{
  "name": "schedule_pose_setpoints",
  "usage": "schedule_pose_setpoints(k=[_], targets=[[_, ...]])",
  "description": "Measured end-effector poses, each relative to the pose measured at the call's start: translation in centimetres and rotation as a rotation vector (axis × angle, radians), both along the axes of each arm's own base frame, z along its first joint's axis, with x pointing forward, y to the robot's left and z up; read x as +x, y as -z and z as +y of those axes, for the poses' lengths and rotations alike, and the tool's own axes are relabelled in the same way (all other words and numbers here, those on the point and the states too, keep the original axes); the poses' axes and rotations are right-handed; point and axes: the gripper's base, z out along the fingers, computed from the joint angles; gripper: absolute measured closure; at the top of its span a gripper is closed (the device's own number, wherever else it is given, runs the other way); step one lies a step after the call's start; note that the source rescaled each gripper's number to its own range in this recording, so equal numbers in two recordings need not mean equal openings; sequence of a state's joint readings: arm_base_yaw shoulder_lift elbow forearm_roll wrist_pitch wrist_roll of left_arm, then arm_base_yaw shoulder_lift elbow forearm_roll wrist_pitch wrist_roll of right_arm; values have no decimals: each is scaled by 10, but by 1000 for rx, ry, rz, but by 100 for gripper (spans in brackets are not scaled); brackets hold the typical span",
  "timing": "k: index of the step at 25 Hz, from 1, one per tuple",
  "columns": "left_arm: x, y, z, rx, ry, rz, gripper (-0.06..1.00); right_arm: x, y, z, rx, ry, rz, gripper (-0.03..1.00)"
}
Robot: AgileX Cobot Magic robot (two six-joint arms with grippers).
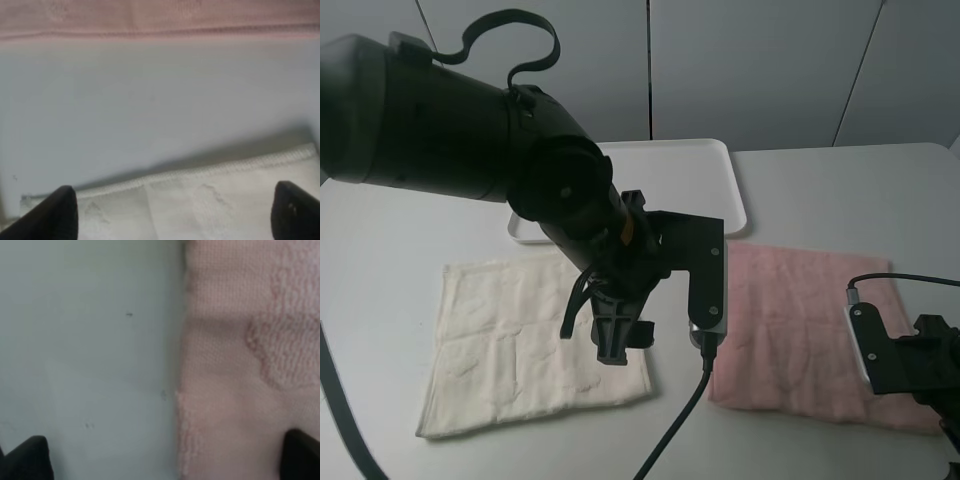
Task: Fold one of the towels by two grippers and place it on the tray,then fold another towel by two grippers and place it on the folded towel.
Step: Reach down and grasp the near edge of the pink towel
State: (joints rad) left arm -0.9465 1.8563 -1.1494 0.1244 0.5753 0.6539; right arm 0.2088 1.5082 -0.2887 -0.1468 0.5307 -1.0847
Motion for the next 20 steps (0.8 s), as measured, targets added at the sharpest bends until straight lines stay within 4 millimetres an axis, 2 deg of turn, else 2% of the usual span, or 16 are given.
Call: schedule_pose_setpoints(k=[8,11,13,20], targets=[[0,0,0,-1,-12,0,-5,4,5,0,-2,-17,-10,-1],[0,0,0,-1,-13,0,-5,6,6,0,1,-44,-46,4],[0,0,0,0,-12,-2,-5,4,8,-1,-1,-69,-60,12],[0,0,0,1,-9,-3,-5,6,8,-1,1,-86,-77,56]])
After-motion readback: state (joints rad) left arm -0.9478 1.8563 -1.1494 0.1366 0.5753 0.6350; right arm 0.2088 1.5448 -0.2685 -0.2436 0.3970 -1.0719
